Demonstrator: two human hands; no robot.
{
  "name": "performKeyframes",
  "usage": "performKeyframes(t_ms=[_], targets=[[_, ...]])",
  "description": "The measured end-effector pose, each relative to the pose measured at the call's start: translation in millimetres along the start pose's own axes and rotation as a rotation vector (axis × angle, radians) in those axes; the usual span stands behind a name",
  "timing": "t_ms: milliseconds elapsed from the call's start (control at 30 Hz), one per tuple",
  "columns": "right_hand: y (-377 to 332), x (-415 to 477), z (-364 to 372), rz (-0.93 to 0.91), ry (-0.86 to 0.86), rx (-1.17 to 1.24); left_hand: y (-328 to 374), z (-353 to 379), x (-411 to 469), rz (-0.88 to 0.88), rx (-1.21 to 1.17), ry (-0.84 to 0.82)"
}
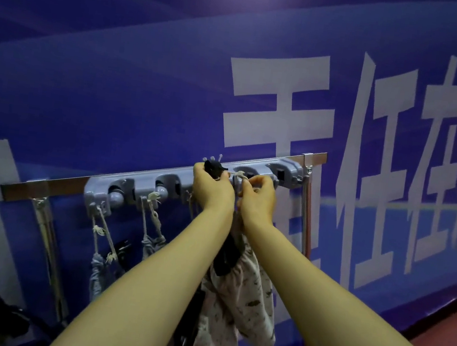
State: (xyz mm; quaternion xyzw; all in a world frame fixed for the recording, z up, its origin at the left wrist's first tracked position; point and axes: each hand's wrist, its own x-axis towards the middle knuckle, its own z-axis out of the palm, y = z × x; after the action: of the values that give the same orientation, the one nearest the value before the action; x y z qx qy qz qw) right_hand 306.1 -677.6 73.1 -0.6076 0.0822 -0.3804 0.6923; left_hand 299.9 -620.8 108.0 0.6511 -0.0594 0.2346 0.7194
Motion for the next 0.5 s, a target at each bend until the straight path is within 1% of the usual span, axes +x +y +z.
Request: performKeyframes(t_ms=[133, 333, 433, 500], targets=[[8.8, -1.3, 2.7, 0.006, -0.028, -0.091, -4.9, 2.9, -0.2, 0.015, 0.087, 0.014], [18.2, -24.5, -2.1, 0.025, -0.103, -0.210, -15.6, -4.0, -10.0, -0.095, 0.172, -0.008], [22.9, -34.1, -7.7, 0.010, -0.110, -0.248, -22.3, -13.8, -12.0, -0.103, 0.190, -0.067], [25.3, -40.6, -10.9, -0.003, -0.087, -0.300, -24.9, -21.9, -14.0, -0.103, 0.210, -0.134]])
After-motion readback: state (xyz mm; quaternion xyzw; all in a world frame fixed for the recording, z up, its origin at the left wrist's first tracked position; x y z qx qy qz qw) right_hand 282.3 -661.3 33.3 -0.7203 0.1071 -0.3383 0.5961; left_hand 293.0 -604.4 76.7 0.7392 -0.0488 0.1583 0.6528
